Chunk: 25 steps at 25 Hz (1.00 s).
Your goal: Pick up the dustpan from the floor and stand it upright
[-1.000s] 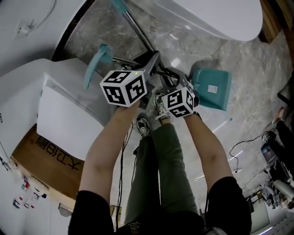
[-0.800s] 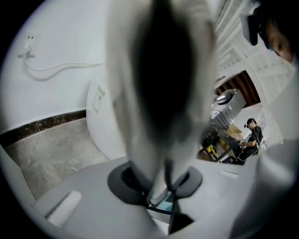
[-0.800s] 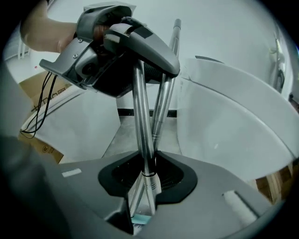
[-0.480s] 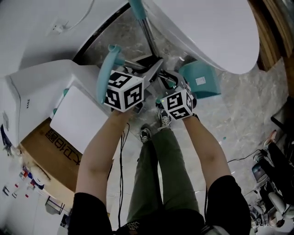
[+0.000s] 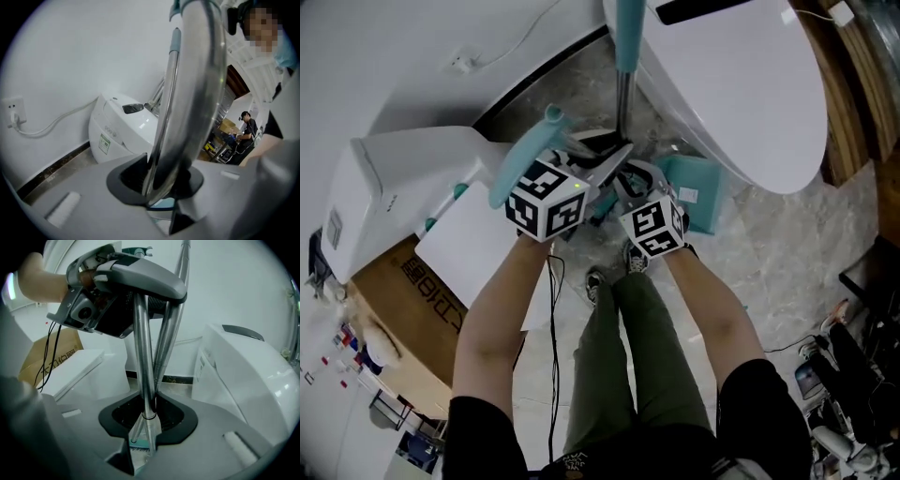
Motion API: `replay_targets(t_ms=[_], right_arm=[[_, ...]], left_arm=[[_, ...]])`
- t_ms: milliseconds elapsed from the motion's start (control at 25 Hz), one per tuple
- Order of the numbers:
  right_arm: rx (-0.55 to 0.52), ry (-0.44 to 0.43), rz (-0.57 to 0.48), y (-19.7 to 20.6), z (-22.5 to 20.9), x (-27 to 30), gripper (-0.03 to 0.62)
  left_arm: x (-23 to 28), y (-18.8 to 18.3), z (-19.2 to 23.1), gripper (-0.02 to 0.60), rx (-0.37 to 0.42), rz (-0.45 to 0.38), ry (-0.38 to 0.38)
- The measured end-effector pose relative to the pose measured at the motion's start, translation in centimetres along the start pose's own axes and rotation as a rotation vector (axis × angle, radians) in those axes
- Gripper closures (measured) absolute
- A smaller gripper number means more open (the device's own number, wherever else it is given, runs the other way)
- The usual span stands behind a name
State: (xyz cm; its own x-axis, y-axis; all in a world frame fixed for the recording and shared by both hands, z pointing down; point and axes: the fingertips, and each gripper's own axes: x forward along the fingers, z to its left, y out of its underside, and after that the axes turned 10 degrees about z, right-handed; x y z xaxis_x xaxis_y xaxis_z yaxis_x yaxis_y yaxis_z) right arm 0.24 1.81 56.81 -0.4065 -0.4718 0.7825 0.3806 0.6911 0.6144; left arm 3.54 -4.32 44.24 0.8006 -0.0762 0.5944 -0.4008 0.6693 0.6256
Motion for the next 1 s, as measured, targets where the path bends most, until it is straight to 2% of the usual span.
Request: replay_targets(t_ms=[160, 360, 800, 1000], right_arm=[[-0.041, -0.029, -0.009, -2.4, 0.8, 0.5, 0.502], [-0.058, -0.023, -0.007, -5.3, 1.5, 1.7, 0.502], [-0.082, 0.015, -0.041, -13.5, 0.6, 5.7, 0.502], [-0.085, 0.020, -0.060, -16.4, 0.4, 8.8, 0.502]], left_arm=[[-2.1, -0.2, 1.8, 0.443, -0.004, -0.040, -0.002], [-4.6, -1.2, 3.5, 0.443, 0.016, -0.067, -0.007], [-8.6, -5.4, 8.7, 0.443, 0.139, -0.087, -0.008], [-9.8, -6.2, 11.9, 0.443, 0.167, -0.098, -0.043]])
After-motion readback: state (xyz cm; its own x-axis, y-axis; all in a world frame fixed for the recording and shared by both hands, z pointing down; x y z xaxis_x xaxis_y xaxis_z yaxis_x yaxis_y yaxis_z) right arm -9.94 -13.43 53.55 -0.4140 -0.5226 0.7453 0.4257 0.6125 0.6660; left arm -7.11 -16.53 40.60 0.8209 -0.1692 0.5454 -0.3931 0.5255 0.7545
